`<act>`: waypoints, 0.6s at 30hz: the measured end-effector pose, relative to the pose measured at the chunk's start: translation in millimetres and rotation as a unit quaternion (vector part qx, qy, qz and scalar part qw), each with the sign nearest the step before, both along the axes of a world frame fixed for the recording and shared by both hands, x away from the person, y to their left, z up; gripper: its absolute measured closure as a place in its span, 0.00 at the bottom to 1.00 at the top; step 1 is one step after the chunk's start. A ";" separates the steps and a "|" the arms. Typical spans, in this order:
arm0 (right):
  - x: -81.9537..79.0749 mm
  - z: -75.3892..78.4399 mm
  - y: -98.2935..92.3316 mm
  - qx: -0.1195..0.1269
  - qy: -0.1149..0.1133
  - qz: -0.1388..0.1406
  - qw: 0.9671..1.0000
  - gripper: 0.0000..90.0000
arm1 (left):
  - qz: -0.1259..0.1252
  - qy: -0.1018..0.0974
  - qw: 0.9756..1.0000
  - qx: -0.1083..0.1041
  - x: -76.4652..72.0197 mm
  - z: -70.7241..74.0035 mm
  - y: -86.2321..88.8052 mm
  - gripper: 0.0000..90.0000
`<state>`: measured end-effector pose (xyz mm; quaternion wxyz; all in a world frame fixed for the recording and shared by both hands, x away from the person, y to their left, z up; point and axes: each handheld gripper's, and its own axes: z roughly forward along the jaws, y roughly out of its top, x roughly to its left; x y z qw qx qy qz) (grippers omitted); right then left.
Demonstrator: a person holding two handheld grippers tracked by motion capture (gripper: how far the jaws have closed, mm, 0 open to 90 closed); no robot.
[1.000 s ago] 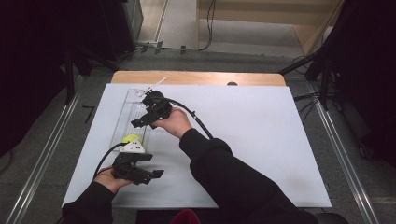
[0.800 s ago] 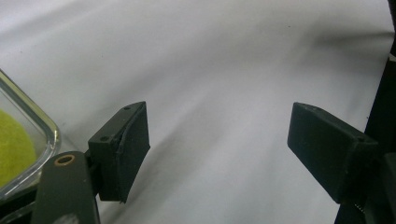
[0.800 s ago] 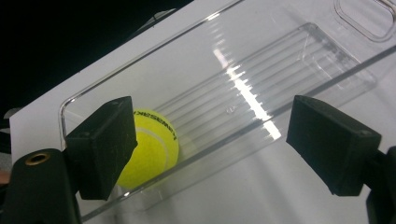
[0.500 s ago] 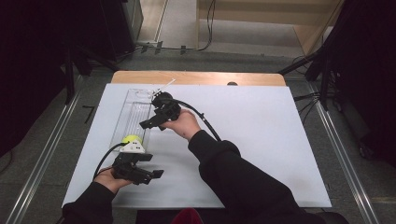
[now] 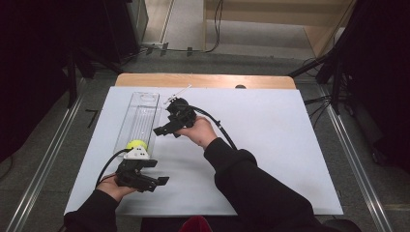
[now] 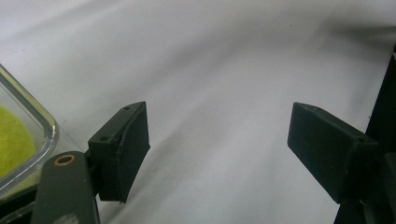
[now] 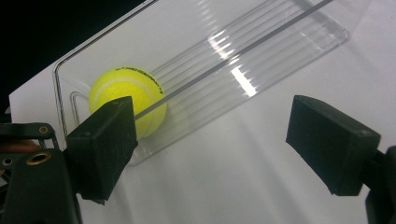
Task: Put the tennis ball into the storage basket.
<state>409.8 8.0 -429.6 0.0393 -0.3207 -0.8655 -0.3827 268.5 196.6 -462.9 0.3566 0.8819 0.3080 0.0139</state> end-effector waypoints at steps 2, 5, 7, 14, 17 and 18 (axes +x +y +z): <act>-1.5 -0.4 -3.0 0.000 -0.001 -0.001 1.000 0.16 | -0.001 0.001 1.000 0.002 0.0 -0.4 -0.3 0.24; -3.7 -1.3 -7.9 -0.001 -0.003 -0.001 1.000 0.16 | -0.001 0.001 1.000 0.001 -0.1 -0.9 0.2 0.24; -5.5 -1.9 -11.1 -0.001 -0.002 -0.003 1.000 0.16 | -0.001 0.001 1.000 0.001 -0.3 -0.9 0.8 0.24; -8.2 -6.3 -19.3 0.000 0.002 -0.008 1.000 0.16 | -0.001 0.000 1.000 -0.002 -0.4 -1.3 2.3 0.24; -10.1 -8.2 -21.5 0.000 0.002 -0.010 1.000 0.16 | -0.002 0.000 1.000 -0.001 -1.1 -1.7 2.5 0.24; -11.1 -8.5 -22.2 -0.004 0.001 -0.011 1.000 0.16 | -0.002 -0.001 1.000 0.000 -1.1 -1.7 2.8 0.24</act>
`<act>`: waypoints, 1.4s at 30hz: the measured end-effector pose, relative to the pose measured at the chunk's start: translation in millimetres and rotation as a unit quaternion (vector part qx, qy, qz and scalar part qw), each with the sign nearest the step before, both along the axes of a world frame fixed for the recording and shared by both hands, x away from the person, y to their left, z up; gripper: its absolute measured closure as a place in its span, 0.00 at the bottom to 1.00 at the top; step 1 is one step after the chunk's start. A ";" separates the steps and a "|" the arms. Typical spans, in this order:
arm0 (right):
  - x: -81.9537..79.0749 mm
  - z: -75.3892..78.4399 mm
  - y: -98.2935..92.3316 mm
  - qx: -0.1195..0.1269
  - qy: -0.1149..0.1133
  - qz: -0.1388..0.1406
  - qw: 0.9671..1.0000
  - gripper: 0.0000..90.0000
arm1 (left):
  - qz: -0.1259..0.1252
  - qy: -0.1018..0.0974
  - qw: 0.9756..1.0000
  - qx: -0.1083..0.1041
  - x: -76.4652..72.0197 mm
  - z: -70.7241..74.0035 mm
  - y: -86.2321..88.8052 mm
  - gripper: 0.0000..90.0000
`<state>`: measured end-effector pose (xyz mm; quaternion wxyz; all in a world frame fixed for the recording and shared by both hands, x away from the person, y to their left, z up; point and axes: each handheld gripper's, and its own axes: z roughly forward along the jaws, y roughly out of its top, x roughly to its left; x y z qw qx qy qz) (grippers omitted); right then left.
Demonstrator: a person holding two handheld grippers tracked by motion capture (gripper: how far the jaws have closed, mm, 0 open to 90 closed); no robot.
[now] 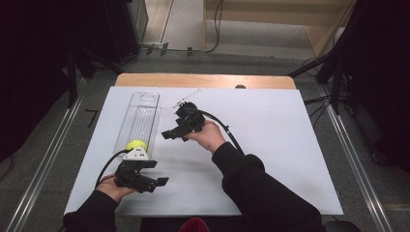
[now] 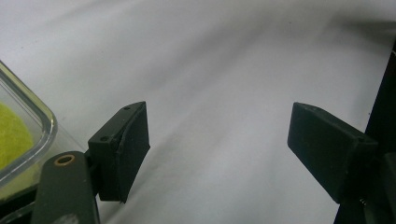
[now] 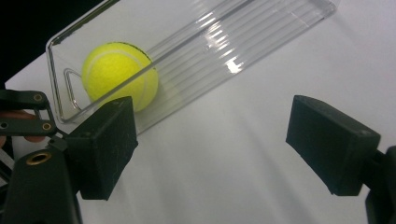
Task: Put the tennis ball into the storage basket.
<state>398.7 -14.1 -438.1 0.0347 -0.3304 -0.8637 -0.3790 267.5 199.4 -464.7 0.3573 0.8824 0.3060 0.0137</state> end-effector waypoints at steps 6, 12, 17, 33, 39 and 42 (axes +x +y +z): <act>-2.7 -1.3 -7.0 -0.002 -0.005 -0.001 1.000 0.16 | 0.000 0.001 1.000 0.002 0.3 -0.2 0.3 0.24; -7.9 -0.6 -20.2 0.003 -0.002 -0.003 1.000 0.16 | 0.004 -0.003 1.000 0.001 -0.3 0.2 0.8 0.24; -12.1 -0.1 -31.6 0.004 0.000 -0.003 1.000 0.16 | 0.007 -0.003 1.000 0.001 -0.6 0.5 1.7 0.24; -29.6 -1.5 -59.5 0.006 -0.004 -0.007 1.000 0.16 | 0.006 -0.001 1.000 0.001 -0.3 -0.7 1.0 0.24; -32.9 -1.8 -72.4 0.006 -0.009 -0.007 1.000 0.16 | 0.006 -0.001 1.000 0.001 -0.5 -0.7 1.0 0.24; -34.4 -2.7 -78.5 0.002 -0.009 -0.010 1.000 0.16 | 0.006 -0.002 1.000 0.002 -0.4 -0.3 1.3 0.24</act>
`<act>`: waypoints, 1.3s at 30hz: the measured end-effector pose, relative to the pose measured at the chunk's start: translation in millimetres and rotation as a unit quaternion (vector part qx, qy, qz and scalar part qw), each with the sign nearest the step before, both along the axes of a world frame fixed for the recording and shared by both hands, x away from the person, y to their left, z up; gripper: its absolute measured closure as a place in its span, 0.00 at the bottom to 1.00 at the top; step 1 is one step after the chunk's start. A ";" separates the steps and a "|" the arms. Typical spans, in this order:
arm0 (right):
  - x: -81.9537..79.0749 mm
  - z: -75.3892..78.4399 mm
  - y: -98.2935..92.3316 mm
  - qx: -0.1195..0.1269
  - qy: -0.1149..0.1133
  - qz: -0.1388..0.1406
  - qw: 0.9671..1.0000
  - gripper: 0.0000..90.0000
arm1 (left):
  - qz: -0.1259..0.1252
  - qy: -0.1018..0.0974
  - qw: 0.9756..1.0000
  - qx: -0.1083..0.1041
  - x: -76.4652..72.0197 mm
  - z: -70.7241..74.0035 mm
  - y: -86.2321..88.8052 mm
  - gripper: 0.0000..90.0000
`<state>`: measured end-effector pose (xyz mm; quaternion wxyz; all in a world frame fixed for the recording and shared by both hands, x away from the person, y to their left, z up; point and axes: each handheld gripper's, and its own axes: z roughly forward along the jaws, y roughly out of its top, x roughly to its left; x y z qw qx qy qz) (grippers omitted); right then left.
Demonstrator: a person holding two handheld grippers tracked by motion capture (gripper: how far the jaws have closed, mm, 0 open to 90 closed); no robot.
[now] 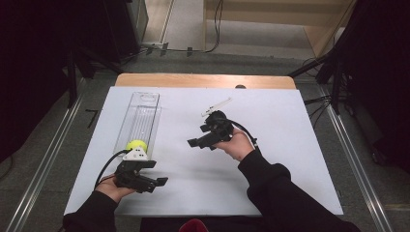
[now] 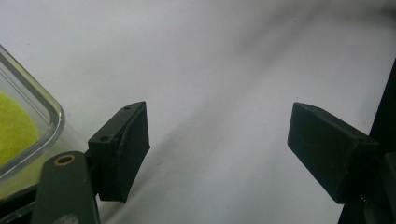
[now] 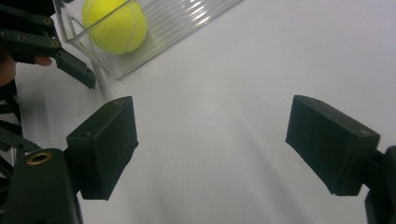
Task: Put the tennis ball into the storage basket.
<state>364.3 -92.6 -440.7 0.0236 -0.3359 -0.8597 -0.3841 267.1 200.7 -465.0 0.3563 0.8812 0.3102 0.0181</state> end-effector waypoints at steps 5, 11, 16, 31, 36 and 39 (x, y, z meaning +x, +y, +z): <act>-2.6 -2.3 -12.7 -0.005 0.002 -0.012 1.000 0.16 | -0.002 -0.001 1.000 -0.001 -0.4 0.9 -0.2 0.24; -5.2 -0.6 -23.1 -0.005 -0.001 -0.018 1.000 0.16 | -0.001 -0.002 1.000 -0.003 -1.1 1.8 0.0 0.24; -9.7 1.2 -33.2 -0.002 -0.003 -0.021 1.000 0.16 | -0.001 -0.002 1.000 -0.004 -1.1 2.0 0.1 0.24; -23.2 -2.0 -62.3 -0.006 0.000 -0.043 0.999 0.16 | -0.003 -0.003 1.000 -0.004 -1.5 2.6 -0.3 0.24; -31.3 -2.6 -67.9 -0.012 -0.004 -0.049 0.999 0.16 | -0.004 -0.003 1.000 -0.003 -1.6 2.8 -0.4 0.24; -35.6 -2.6 -72.0 -0.010 -0.004 -0.047 0.999 0.16 | -0.003 -0.003 1.000 -0.003 -1.7 2.6 -0.7 0.24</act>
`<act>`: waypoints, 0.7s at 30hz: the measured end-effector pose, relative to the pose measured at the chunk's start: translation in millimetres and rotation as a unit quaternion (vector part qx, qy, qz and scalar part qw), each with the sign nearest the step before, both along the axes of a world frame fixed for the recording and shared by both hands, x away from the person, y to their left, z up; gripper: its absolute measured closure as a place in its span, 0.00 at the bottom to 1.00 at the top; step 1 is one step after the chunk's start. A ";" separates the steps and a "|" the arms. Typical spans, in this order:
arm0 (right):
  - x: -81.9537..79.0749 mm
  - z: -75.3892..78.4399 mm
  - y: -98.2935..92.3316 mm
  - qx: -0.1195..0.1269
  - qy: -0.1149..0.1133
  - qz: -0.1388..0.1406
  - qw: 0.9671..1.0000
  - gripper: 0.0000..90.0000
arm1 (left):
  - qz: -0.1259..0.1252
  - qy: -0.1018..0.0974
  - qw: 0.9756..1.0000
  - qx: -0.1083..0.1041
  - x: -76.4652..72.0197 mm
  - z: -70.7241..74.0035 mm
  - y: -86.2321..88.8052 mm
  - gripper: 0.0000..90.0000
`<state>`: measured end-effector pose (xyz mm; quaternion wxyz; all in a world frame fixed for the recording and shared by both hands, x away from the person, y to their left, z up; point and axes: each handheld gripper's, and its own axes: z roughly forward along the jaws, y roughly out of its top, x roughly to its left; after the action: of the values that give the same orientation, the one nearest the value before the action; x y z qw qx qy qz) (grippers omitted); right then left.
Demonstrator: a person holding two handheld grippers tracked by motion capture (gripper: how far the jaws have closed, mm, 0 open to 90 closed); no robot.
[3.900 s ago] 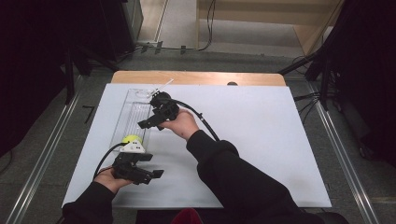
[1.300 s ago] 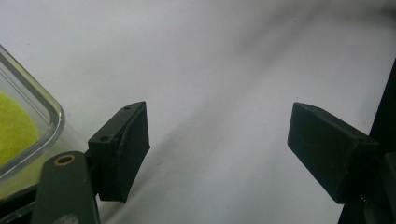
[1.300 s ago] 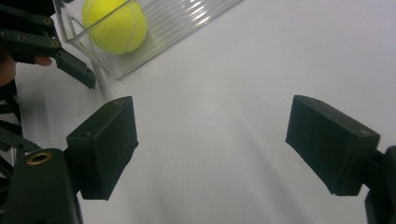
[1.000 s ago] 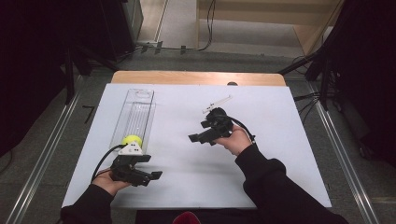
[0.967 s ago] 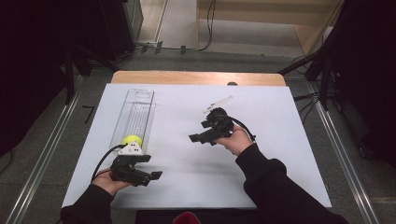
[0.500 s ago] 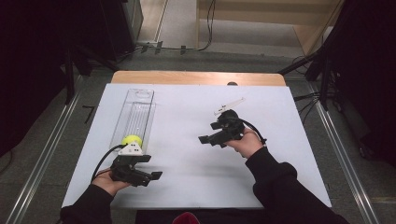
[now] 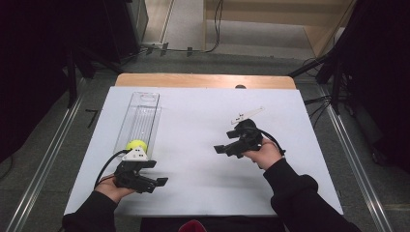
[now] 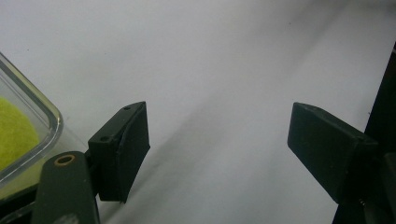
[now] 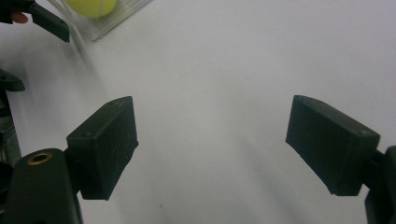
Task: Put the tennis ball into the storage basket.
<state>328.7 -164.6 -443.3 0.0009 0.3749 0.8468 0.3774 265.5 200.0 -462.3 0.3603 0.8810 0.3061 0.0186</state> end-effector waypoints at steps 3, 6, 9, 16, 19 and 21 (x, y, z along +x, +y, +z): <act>-4.5 0.5 -3.6 -0.001 -0.005 -0.004 1.000 0.16 | 0.000 0.000 1.000 0.000 0.0 0.0 -0.1 0.24; -7.4 0.2 -7.9 -0.001 -0.007 -0.004 1.000 0.16 | 0.000 0.000 1.000 0.001 0.0 0.0 -0.2 0.24; -9.9 0.4 -12.7 -0.003 -0.008 -0.006 1.000 0.16 | 0.000 0.000 1.000 0.001 -0.1 0.1 -0.1 0.24; -15.1 -0.3 -22.7 0.000 -0.006 -0.009 1.000 0.16 | -0.002 0.000 1.000 0.003 -0.1 0.2 -0.1 0.24; -17.4 -1.1 -26.4 0.000 -0.006 -0.013 1.000 0.16 | -0.001 0.000 1.000 0.002 0.0 0.0 -0.2 0.24; -19.2 -1.8 -28.7 -0.001 -0.007 -0.012 1.000 0.16 | -0.001 0.000 1.000 0.003 -0.1 0.0 -0.4 0.24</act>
<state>309.5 -193.4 -445.1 0.0120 0.3824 0.8424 0.3794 265.4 199.6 -462.3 0.3577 0.8824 0.3051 0.0188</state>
